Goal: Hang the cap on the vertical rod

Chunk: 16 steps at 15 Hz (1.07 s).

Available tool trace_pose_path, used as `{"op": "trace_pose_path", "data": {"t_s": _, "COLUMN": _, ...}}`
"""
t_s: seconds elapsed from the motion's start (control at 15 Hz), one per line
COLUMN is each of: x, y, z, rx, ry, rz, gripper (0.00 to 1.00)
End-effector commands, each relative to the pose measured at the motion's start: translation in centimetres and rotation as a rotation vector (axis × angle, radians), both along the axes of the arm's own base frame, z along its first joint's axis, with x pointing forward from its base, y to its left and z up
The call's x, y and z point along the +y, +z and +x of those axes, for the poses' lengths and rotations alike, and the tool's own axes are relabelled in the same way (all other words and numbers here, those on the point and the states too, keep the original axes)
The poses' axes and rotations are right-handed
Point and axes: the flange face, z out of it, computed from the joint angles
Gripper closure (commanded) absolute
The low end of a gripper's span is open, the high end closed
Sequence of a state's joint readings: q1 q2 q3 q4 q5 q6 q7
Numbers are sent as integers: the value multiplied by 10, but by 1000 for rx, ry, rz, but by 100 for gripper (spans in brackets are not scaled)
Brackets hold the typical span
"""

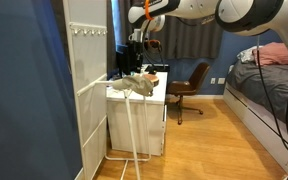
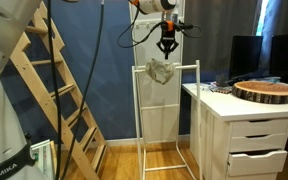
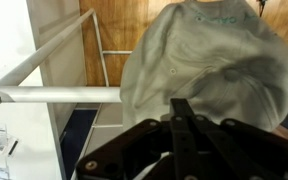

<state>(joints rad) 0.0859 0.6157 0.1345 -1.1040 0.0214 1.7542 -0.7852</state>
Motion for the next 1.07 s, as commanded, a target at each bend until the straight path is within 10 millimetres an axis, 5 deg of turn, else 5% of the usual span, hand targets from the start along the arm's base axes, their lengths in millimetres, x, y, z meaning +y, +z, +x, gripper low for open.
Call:
{"op": "trace_pose_path", "data": {"t_s": 0.0, "x": 1, "y": 25, "z": -3, "rx": -19, "ry": -30, "rz": 15, "gripper": 100}}
{"op": "trace_pose_path", "data": {"t_s": 0.07, "x": 2, "y": 25, "z": -3, "rx": -22, "ry": -30, "rz": 10, "gripper": 100}}
{"op": "trace_pose_path", "data": {"t_s": 0.13, "x": 5, "y": 26, "z": -2, "rx": -28, "ry": -33, "rz": 1, "gripper": 74}}
{"op": "trace_pose_path", "data": {"t_s": 0.27, "x": 12, "y": 23, "z": -1, "rx": -26, "ry": -30, "rz": -17, "gripper": 67}}
{"op": "trace_pose_path", "data": {"t_s": 0.87, "x": 28, "y": 12, "z": -10, "rx": 42, "ry": -45, "rz": -85, "gripper": 4}}
{"op": "trace_pose_path", "data": {"t_s": 1.0, "x": 32, "y": 8, "z": -8, "rx": 42, "ry": -33, "rz": -99, "gripper": 0}}
